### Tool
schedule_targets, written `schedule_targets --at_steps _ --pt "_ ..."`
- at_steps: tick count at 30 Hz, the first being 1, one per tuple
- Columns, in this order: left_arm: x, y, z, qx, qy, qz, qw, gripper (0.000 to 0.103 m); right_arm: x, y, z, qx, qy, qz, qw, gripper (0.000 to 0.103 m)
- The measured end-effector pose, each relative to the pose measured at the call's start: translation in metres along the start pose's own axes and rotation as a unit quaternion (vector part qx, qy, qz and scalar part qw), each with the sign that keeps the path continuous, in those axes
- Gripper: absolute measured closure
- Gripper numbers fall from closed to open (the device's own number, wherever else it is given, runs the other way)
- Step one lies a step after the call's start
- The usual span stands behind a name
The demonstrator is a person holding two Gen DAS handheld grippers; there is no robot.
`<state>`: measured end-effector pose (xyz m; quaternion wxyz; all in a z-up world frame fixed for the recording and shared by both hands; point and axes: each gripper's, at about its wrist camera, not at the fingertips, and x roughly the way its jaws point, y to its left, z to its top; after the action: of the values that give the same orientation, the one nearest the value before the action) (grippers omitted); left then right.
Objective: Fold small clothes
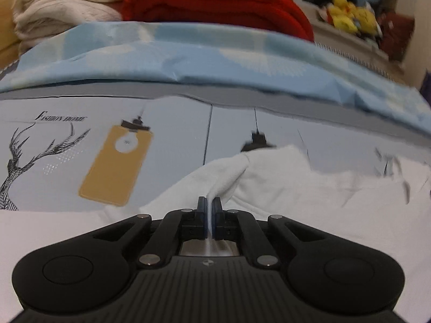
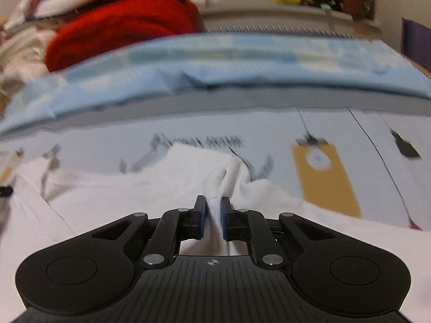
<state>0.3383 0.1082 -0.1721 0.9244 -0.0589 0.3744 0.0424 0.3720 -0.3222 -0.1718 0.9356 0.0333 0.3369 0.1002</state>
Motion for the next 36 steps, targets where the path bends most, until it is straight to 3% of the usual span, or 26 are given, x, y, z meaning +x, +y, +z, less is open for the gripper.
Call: schedule_targets --at_steps 1,3,6,9,12,14,18,21,25,31,36 --pt "-0.004 0.003 0.004 -0.013 -0.001 -0.012 0.9998 0.096 -0.001 0.002 0.004 -0.001 -0.004 0.003 1.0 0.086" --pt "-0.013 0.005 0.011 -0.022 0.005 -0.044 0.9988 0.076 -0.007 0.004 0.01 -0.004 0.001 -0.017 1.0 0.084" --pt "-0.033 0.004 0.015 -0.012 -0.001 -0.06 0.9981 0.075 -0.029 -0.007 0.011 0.024 0.001 -0.037 0.999 0.083" --pt "-0.047 0.002 0.007 -0.005 0.029 -0.102 0.9943 0.075 -0.051 -0.013 0.004 0.031 0.02 -0.016 0.999 0.083" --pt "-0.058 -0.002 -0.005 0.017 0.089 -0.095 0.9914 0.075 -0.074 -0.006 -0.008 0.018 0.067 0.009 0.998 0.082" --pt "-0.073 0.003 -0.01 0.001 0.119 -0.087 0.9891 0.075 -0.086 0.001 -0.018 0.013 0.117 0.018 0.993 0.076" --pt "-0.118 0.024 -0.027 -0.038 0.169 -0.07 0.9824 0.075 -0.118 0.008 -0.056 0.013 0.193 -0.024 0.981 0.065" --pt "-0.155 0.046 -0.055 -0.054 0.197 -0.067 0.9767 0.075 -0.147 0.001 -0.092 0.058 0.233 -0.038 0.97 0.065" --pt "-0.199 0.068 -0.113 -0.062 0.238 -0.068 0.9668 0.075 -0.184 -0.005 -0.146 0.067 0.266 -0.076 0.959 0.065" --pt "-0.238 0.1 -0.209 -0.11 0.259 -0.061 0.9576 0.075 -0.248 -0.013 -0.197 0.117 0.253 -0.097 0.956 0.065" --pt "-0.259 0.105 -0.234 -0.112 0.241 -0.067 0.9618 0.075 -0.285 -0.017 -0.222 0.167 0.219 -0.105 0.956 0.067"
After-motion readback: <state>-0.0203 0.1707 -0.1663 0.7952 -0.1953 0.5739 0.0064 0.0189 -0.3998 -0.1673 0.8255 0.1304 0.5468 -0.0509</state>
